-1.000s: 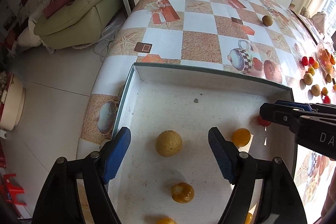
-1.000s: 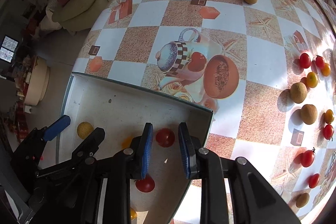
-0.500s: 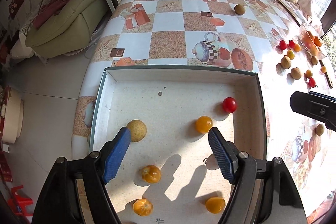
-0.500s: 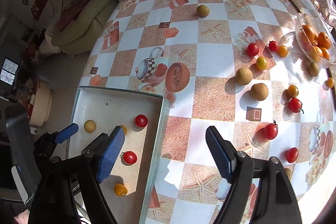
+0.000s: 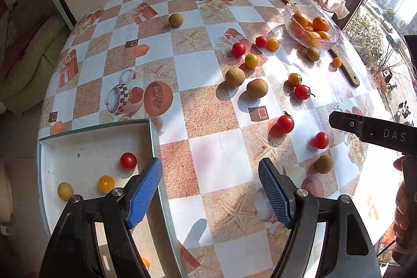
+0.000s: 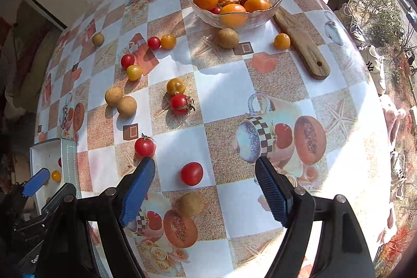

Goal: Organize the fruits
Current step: 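Move the left tool to a red tomato while the right tool approaches a brown fruit, then grasp the red tomato with the left tool while the right tool grasps the brown fruit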

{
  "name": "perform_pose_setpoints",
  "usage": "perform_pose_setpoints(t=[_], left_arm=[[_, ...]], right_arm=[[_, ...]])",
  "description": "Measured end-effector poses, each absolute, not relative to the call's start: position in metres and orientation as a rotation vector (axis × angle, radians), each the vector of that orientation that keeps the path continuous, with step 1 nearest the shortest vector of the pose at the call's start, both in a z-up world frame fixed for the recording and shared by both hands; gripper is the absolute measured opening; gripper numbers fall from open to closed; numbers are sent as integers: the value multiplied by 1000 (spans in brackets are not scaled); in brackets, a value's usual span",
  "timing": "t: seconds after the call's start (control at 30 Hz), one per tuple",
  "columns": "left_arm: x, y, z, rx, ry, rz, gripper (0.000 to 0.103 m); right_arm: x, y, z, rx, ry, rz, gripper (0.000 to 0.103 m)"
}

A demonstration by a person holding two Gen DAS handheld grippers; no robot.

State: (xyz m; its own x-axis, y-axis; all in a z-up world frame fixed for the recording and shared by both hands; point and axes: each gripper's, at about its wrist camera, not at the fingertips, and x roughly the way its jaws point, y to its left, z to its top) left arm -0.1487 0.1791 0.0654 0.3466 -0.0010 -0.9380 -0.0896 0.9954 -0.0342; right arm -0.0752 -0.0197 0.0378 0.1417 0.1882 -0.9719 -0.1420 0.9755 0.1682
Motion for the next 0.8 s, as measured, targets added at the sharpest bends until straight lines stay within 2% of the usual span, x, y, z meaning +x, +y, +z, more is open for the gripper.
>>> perform_pose_setpoints(t=[0.17, 0.4, 0.73, 0.8], left_arm=[[-124, 150, 52, -91, 1228, 40, 77], [-101, 127, 34, -106, 1239, 34, 77], [-87, 113, 16, -125, 1256, 49, 77], [-86, 111, 15, -129, 1255, 54, 77]], right_arm=[[-51, -30, 35, 45, 1383, 236, 81], [-19, -31, 20, 70, 1384, 251, 63], [19, -26, 6, 80, 1345, 253, 60], [25, -23, 3, 71, 1343, 258, 56]])
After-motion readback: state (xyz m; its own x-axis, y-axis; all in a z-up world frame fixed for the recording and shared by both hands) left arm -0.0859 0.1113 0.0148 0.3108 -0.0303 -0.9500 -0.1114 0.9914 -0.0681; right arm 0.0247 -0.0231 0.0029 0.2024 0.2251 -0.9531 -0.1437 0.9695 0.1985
